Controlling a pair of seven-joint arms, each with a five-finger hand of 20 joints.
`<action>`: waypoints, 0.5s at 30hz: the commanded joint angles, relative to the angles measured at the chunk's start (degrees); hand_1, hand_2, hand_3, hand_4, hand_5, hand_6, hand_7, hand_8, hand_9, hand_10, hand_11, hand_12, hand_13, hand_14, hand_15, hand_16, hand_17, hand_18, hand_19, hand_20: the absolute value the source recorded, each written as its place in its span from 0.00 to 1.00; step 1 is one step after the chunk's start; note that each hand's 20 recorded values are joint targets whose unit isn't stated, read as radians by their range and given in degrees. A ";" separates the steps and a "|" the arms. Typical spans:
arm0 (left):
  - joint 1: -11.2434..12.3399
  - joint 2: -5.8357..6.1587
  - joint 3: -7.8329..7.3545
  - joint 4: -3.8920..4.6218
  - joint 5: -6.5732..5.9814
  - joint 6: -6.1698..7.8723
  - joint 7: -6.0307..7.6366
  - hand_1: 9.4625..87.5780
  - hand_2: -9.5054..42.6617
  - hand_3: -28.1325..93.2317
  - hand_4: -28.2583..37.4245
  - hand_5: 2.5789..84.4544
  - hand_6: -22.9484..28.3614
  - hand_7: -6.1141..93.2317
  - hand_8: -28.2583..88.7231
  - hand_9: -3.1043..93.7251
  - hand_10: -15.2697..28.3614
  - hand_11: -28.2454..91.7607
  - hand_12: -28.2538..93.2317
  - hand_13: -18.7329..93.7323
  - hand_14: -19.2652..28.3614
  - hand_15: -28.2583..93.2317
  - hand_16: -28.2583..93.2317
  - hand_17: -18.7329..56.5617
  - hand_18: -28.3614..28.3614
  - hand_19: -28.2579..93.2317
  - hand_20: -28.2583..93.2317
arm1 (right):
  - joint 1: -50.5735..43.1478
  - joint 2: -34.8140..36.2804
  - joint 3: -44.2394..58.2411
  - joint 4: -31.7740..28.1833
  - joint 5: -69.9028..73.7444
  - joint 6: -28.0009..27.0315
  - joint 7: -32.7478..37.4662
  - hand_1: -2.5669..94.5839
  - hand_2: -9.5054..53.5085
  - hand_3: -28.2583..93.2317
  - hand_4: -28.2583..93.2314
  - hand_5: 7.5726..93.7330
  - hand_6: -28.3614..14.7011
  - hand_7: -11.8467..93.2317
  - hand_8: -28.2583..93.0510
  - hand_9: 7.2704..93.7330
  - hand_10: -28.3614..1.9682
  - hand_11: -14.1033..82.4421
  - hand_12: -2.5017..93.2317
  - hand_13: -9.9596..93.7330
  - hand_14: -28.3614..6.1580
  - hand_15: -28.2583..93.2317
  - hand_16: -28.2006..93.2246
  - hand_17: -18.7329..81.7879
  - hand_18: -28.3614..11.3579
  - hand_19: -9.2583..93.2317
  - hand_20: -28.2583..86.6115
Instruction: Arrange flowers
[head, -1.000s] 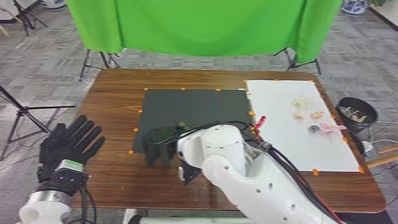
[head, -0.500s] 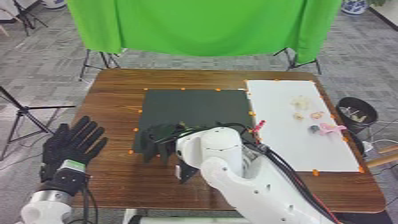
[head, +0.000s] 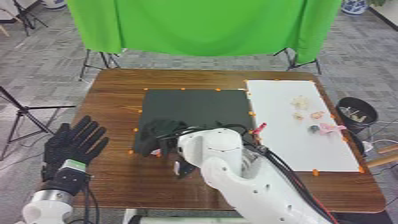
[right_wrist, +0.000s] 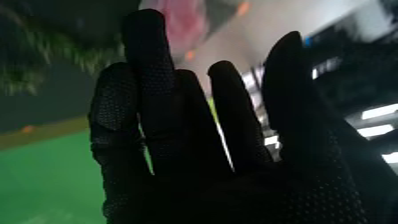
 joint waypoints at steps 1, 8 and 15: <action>1.01 -0.32 -0.06 0.07 -0.02 -0.62 0.58 0.25 0.43 0.83 0.00 0.48 0.63 0.22 0.16 0.39 0.72 0.40 0.33 0.38 0.75 0.53 0.17 0.15 0.77 0.56 0.29 | 3.04 2.51 1.73 0.67 -2.51 5.47 0.11 0.38 0.15 0.88 0.02 0.45 0.52 0.24 0.13 0.43 0.43 0.24 0.12 0.71 0.42 0.63 0.38 0.52 0.11 0.91 0.51; -0.88 -0.66 0.69 0.54 0.83 -0.68 -1.60 0.25 0.43 0.83 0.00 0.48 0.63 0.22 0.16 0.39 0.72 0.40 0.33 0.38 0.75 0.53 0.17 0.15 0.77 0.56 0.29 | 2.53 0.27 -2.01 4.31 -7.58 10.02 -1.97 0.58 0.00 0.66 0.00 0.57 0.61 0.29 0.12 0.60 0.55 0.27 0.17 0.74 0.52 0.67 0.39 0.52 0.15 0.91 0.55; -0.80 -0.47 1.08 0.36 0.72 -0.59 -1.89 0.25 0.43 0.83 0.00 0.48 0.63 0.22 0.16 0.39 0.72 0.40 0.33 0.38 0.75 0.54 0.17 0.15 0.77 0.56 0.29 | 2.44 -1.84 -2.28 6.12 -8.82 7.21 -3.12 0.79 0.00 0.33 0.08 0.65 0.71 0.27 0.14 0.70 0.64 0.26 0.21 0.76 0.59 0.68 0.44 0.51 0.27 0.88 0.62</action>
